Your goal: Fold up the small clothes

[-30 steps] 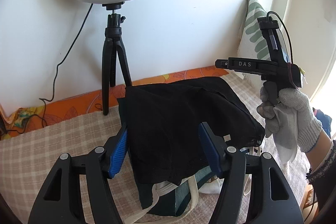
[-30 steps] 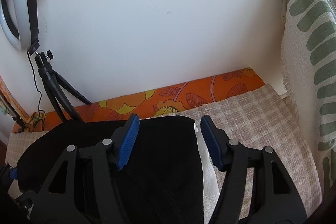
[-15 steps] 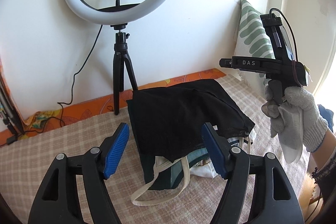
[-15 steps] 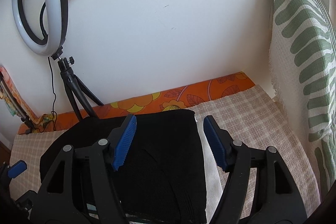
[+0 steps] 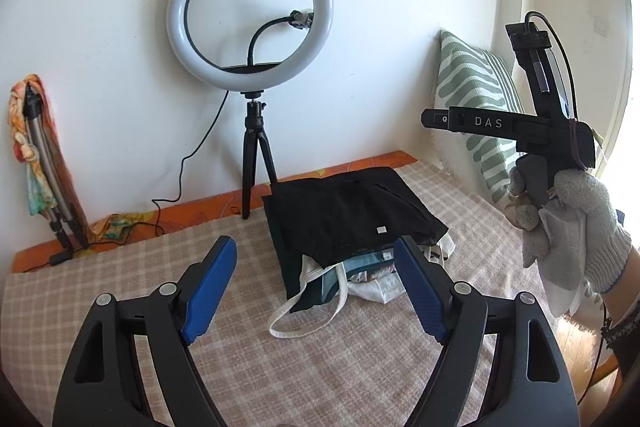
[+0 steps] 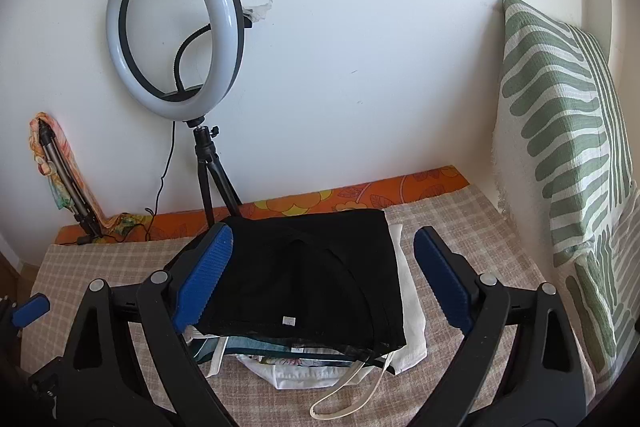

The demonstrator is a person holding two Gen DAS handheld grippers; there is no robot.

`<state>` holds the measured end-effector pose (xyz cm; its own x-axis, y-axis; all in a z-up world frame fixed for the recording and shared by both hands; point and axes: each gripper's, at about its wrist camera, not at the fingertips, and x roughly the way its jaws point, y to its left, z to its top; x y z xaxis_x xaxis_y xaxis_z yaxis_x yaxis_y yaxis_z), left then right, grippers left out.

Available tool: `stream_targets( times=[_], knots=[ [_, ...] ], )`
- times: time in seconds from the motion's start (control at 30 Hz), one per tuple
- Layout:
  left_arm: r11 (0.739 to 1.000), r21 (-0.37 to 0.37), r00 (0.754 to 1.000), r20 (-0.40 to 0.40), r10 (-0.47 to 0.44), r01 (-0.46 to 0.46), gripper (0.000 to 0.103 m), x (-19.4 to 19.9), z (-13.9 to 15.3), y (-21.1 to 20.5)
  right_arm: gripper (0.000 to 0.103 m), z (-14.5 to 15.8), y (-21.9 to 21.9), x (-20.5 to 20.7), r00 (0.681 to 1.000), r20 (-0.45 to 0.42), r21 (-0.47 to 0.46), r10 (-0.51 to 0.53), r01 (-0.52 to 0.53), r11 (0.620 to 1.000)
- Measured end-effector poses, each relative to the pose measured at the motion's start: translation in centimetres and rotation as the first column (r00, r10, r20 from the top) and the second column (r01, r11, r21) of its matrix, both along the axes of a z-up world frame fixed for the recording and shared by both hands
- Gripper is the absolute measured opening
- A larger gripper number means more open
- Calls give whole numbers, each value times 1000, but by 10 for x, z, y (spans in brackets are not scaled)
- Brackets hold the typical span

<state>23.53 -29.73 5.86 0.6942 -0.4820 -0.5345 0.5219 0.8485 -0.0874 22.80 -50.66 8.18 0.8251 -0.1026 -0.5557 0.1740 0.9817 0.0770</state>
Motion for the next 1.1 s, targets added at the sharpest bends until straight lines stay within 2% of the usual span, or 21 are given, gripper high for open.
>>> stream_targets(
  times=[0.17, 0.27, 0.63, 0.67, 0.73, 0.8, 0.9, 1.1],
  knots=[
    [1000, 7, 999, 37, 13, -13, 82, -28, 10, 19, 94, 8, 25, -29, 1000, 16, 10, 15, -15, 1000],
    [1000, 0, 999, 43, 16, -16, 83, -42, 12, 32, 103, 8, 41, -48, 999, 33, -6, 18, -18, 1000],
    [998, 46, 996, 81, 40, -43, 85, -91, 6, 70, 103, 1, 88, -110, 999, 53, 5, -6, 5, 1000],
    [998, 46, 995, 89, 44, -48, 86, -96, 6, 74, 103, 0, 93, -115, 998, 55, -10, -12, 13, 1000],
    [997, 52, 994, 99, 52, -57, 97, -103, 4, 80, 103, -3, 103, -125, 998, 62, -30, -24, 26, 999],
    [995, 57, 990, 115, 79, -86, 102, -110, 1, 88, 103, -5, 110, -135, 997, 72, -18, -32, 34, 999],
    [992, 65, 988, 120, 100, -108, 103, -118, -8, 98, 103, -12, 120, -148, 995, 90, 15, -40, 39, 999],
    [986, 85, 987, 87, 134, -141, 102, -124, -27, 114, 103, -30, 142, -160, 994, 100, -11, -38, 39, 999]
  ],
)
